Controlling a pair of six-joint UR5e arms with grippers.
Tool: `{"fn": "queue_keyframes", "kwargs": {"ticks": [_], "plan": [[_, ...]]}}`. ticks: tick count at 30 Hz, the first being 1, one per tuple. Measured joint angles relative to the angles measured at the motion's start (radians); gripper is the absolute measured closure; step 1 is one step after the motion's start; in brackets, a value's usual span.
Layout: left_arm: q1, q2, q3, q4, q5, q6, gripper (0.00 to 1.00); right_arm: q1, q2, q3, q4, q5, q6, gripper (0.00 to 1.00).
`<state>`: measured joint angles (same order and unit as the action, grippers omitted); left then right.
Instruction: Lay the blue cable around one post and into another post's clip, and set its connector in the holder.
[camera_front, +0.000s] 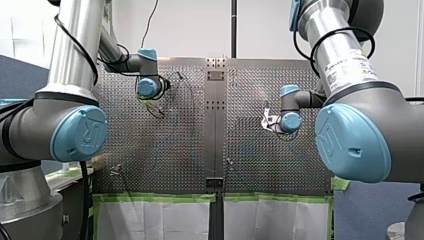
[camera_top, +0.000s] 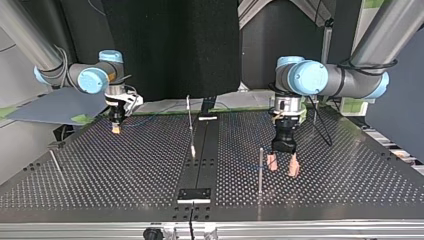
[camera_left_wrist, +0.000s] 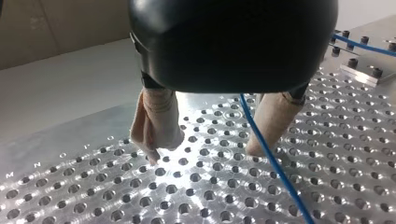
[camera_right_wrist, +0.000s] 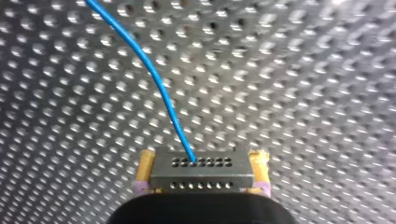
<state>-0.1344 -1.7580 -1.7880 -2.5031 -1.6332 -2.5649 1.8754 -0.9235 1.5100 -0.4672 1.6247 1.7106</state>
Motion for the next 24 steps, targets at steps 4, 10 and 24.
{"fn": "queue_keyframes", "kwargs": {"ticks": [4,10,24], "plan": [[-0.002,0.0,0.002,-0.003,0.005,0.001,0.0,0.006,-0.036,0.0,0.036,0.032,-0.025,1.0],[-0.004,0.0,0.003,-0.008,0.007,0.003,0.0,0.015,-0.094,0.0,0.095,0.09,-0.079,1.0],[-0.007,0.0,0.003,-0.011,0.005,0.01,0.0,-0.01,-0.239,-0.001,0.182,0.185,-0.139,1.0]]}}
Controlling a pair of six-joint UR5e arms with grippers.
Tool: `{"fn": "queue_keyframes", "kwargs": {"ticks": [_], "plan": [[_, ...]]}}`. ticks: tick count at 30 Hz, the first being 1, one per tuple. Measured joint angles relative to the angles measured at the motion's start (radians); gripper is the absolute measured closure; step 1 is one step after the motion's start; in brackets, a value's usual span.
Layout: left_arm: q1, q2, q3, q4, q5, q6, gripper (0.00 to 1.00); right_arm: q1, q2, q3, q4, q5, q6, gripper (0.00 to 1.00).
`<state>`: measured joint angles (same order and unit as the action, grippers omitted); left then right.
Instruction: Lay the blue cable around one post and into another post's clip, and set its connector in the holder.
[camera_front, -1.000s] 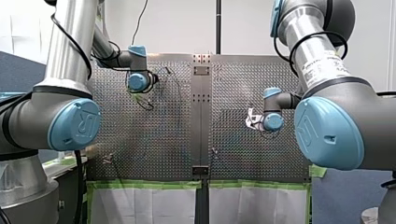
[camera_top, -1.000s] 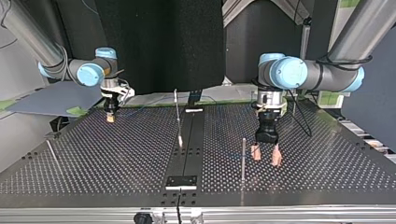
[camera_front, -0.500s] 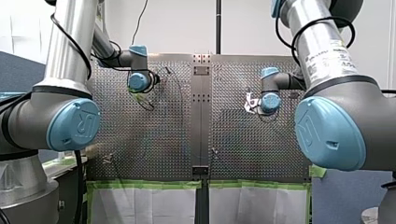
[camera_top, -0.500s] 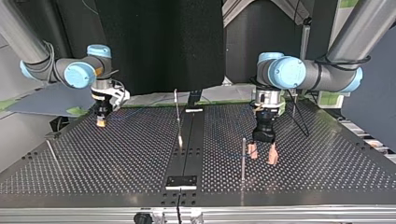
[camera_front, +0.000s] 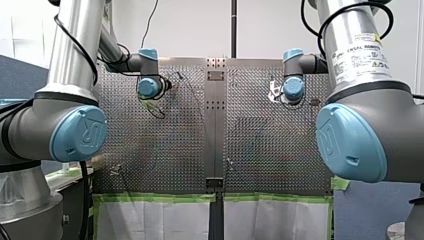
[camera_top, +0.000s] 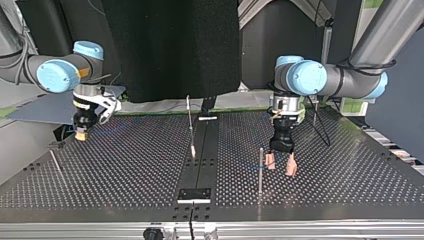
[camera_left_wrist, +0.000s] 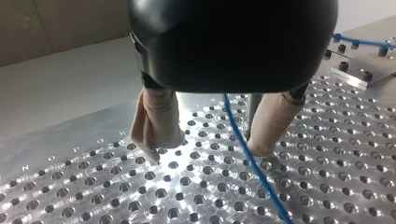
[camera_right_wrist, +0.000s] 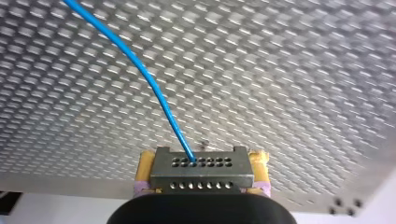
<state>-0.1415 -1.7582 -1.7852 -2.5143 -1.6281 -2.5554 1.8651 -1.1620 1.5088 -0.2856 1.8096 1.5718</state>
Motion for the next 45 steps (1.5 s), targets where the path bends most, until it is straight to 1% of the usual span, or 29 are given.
{"fn": "queue_keyframes", "kwargs": {"ticks": [2,5,8,9,12,15,17,20,27,29,32,35,38,40,41,44,45], "plan": [[0.0,0.0,0.0,0.001,0.0,0.001,0.0,-0.006,-0.015,0.0,-0.008,-0.002,-0.002,1.0],[0.001,0.0,0.0,0.002,0.0,0.002,0.0,-0.016,-0.039,0.001,-0.027,-0.018,0.002,1.0],[0.003,0.0,0.0,0.003,0.0,0.004,0.0,-0.027,-0.066,0.001,-0.042,-0.041,0.016,1.0],[0.003,0.0,0.0,0.003,0.0,0.004,0.0,-0.032,-0.077,0.002,-0.043,-0.052,0.025,1.0],[0.005,0.0,0.0,0.003,0.0,0.004,0.0,-0.042,-0.094,0.005,-0.043,-0.082,0.044,1.0],[0.006,0.0,0.0,0.004,0.001,0.004,0.0,-0.052,-0.099,0.014,-0.043,-0.104,0.051,1.0],[0.006,0.0,0.0,0.004,0.001,0.004,0.0,-0.057,-0.1,0.021,-0.045,-0.109,0.053,1.0],[0.007,0.0,0.0,0.004,0.001,0.004,0.0,-0.067,-0.1,0.041,-0.059,-0.113,0.056,1.0],[0.008,0.0,0.0,0.004,0.003,0.004,0.0,-0.094,-0.099,0.106,-0.127,-0.119,0.071,1.0],[0.008,0.0,0.0,0.003,0.003,0.004,0.0,-0.101,-0.099,0.114,-0.144,-0.123,0.075,1.0],[0.007,0.0,0.0,0.003,0.003,0.004,0.0,-0.114,-0.098,0.119,-0.171,-0.14,0.082,1.0],[0.007,0.0,0.0,0.003,0.004,0.004,0.0,-0.127,-0.097,0.121,-0.193,-0.163,0.086,1.0],[0.007,0.0,0.0,0.002,0.005,0.004,0.0,-0.148,-0.095,0.121,-0.208,-0.19,0.089,1.0],[0.008,0.0,0.0,0.002,0.006,0.004,0.0,-0.166,-0.091,0.122,-0.214,-0.211,0.098,1.0],[0.008,0.0,0.0,0.003,0.007,0.004,0.0,-0.175,-0.088,0.122,-0.217,-0.219,0.104,1.0],[0.007,0.0,0.0,0.004,0.013,0.003,0.0,-0.204,-0.077,0.122,-0.228,-0.249,0.129,1.0],[0.006,0.0,0.0,0.004,0.014,0.003,0.0,-0.216,-0.072,0.122,-0.233,-0.262,0.139,1.0]]}}
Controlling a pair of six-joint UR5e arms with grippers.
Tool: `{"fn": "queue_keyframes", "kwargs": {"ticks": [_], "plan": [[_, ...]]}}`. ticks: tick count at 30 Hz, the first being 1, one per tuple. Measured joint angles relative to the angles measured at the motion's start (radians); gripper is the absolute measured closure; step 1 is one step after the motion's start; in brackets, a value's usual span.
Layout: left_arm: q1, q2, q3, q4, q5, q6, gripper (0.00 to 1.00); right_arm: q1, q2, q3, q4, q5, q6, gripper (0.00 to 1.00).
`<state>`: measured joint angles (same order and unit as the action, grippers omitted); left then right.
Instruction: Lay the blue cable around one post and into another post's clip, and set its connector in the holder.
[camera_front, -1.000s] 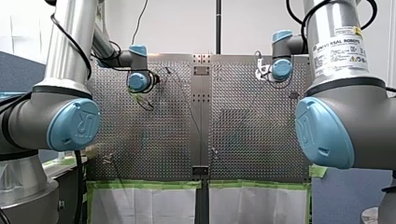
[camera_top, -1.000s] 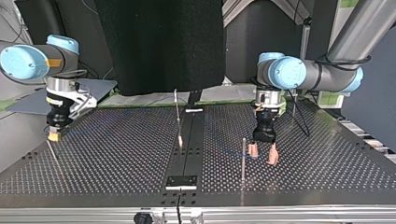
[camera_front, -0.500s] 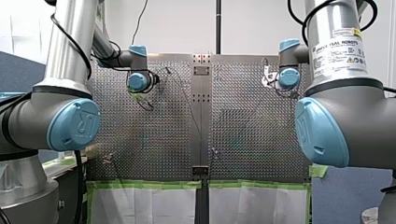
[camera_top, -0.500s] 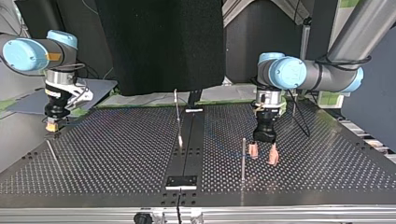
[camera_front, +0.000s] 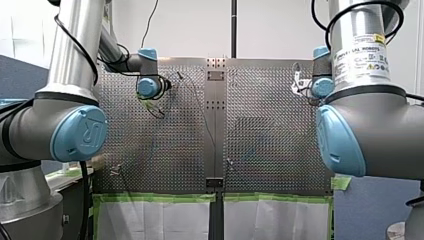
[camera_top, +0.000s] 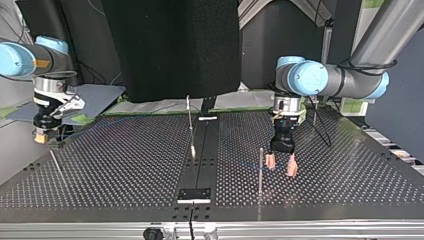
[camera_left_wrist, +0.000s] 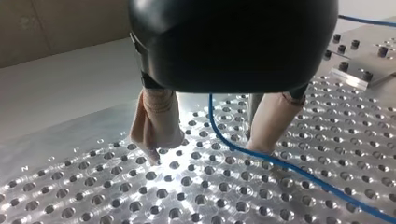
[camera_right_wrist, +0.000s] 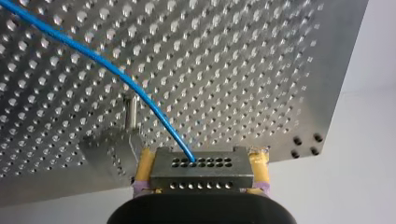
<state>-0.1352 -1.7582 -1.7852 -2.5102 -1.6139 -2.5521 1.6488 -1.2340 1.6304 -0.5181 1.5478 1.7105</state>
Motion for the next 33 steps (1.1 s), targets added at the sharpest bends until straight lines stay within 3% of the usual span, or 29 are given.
{"fn": "queue_keyframes", "kwargs": {"ticks": [3,9,15,23,33], "plan": [[-0.001,0.0,0.0,0.0,0.002,0.0,0.0,-0.031,0.012,0.0,-0.006,-0.032,0.011,1.0],[-0.003,0.0,0.0,0.0,0.006,-0.002,0.0,-0.062,0.054,-0.003,-0.008,-0.087,-0.002,1.0],[-0.003,0.0,0.0,-0.002,0.009,-0.002,0.0,-0.073,0.086,-0.027,0.006,-0.147,-0.029,1.0],[-0.003,0.0,-0.001,-0.002,0.01,-0.001,0.0,-0.08,0.092,-0.056,0.018,-0.228,-0.035,1.0],[-0.001,0.0,-0.001,-0.003,0.009,0.002,0.0,-0.101,0.106,-0.098,0.07,-0.329,-0.062,1.0]]}}
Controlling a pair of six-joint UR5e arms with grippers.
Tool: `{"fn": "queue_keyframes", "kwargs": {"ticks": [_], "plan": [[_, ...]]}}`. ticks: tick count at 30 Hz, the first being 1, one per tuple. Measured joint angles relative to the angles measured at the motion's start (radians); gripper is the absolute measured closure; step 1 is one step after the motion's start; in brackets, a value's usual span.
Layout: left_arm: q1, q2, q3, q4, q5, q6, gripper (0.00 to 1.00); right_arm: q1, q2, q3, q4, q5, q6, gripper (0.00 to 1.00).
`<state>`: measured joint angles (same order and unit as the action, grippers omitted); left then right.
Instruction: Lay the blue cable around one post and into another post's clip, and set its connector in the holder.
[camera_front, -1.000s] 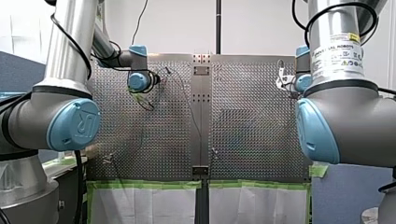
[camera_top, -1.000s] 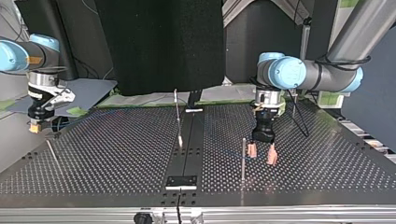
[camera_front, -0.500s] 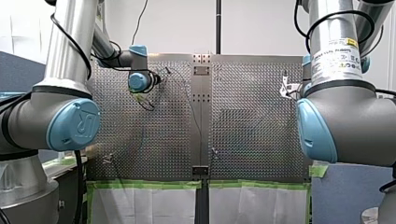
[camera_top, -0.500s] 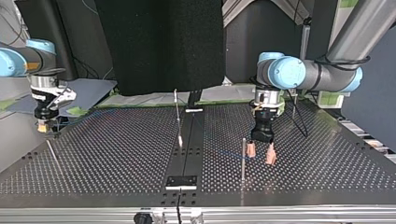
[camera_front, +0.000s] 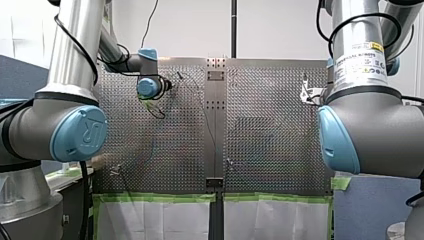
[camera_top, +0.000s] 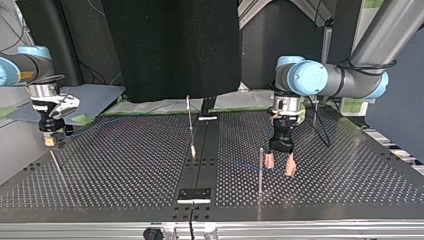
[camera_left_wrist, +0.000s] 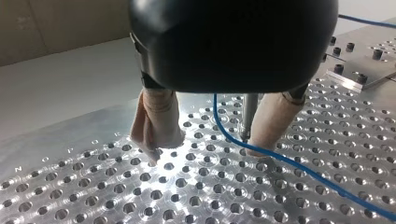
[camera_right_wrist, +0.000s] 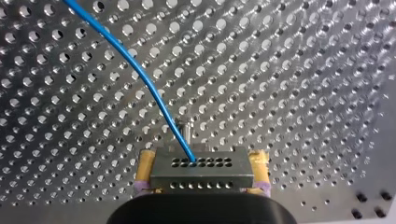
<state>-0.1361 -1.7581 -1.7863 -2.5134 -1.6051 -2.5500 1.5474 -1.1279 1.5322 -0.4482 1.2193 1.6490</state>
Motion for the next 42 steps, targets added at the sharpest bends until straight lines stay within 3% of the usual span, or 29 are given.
{"fn": "queue_keyframes", "kwargs": {"ticks": [6,20,27,42], "plan": [[0.0,0.0,0.0,0.0,0.0,0.003,0.0,-0.012,0.012,-0.02,0.049,-0.03,-0.033,1.0],[0.002,-0.017,0.0,0.002,0.002,0.007,0.0,-0.033,0.017,-0.032,0.059,-0.033,-0.042,1.0],[-0.004,-0.043,0.0,-0.004,-0.005,0.03,0.0,-0.042,0.02,-0.038,0.06,-0.033,-0.056,1.0],[0.0,-0.044,0.0,-0.004,-0.006,0.033,0.0,-0.04,0.036,-0.039,0.051,-0.041,-0.064,1.0]]}}
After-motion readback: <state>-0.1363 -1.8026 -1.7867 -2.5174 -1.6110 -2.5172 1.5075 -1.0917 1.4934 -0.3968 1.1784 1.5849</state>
